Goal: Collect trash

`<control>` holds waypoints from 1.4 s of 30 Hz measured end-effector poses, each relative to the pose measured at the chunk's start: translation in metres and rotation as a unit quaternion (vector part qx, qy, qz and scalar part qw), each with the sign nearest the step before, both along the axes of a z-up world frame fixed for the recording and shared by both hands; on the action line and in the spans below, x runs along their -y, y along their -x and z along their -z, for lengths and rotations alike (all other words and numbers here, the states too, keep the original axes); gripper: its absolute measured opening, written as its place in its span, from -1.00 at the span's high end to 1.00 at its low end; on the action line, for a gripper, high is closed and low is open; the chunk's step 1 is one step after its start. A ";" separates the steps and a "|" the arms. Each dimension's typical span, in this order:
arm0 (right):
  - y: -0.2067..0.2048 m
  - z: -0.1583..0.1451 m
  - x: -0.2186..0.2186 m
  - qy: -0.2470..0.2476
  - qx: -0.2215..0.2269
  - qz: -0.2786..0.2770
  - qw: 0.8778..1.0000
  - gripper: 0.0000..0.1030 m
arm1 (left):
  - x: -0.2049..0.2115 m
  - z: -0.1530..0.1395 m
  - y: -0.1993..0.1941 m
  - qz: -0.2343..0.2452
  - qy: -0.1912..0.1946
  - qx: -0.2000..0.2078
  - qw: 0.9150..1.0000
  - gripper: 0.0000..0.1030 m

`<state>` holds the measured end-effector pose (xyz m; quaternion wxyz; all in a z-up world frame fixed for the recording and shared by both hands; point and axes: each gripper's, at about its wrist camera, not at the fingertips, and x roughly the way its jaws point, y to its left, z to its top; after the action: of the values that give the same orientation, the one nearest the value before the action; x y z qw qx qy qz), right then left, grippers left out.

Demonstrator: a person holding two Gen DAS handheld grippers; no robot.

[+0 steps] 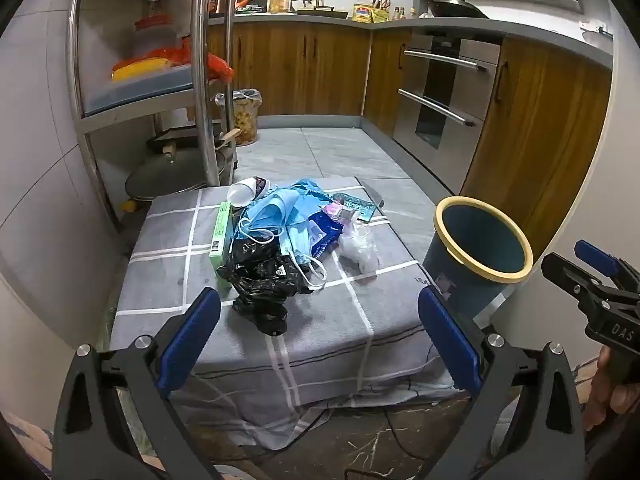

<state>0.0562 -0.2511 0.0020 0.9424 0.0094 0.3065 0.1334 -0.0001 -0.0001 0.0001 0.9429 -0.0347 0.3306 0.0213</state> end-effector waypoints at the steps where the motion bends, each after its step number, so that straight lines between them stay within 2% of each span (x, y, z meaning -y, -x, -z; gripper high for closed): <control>1: 0.000 0.000 0.000 0.001 0.000 0.001 1.000 -0.88 | 0.000 0.000 0.000 0.000 -0.002 -0.001 1.000 -0.90; 8: 0.002 0.001 -0.006 0.004 0.002 0.002 1.000 -0.88 | 0.000 0.001 -0.004 0.010 0.009 -0.007 1.000 -0.89; 42: 0.002 -0.001 -0.004 0.000 0.003 0.003 1.000 -0.88 | 0.007 0.003 -0.001 0.021 0.008 -0.009 1.000 -0.90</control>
<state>0.0541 -0.2474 0.0027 0.9439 0.0097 0.3032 0.1303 0.0011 -0.0069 -0.0025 0.9398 -0.0353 0.3398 -0.0012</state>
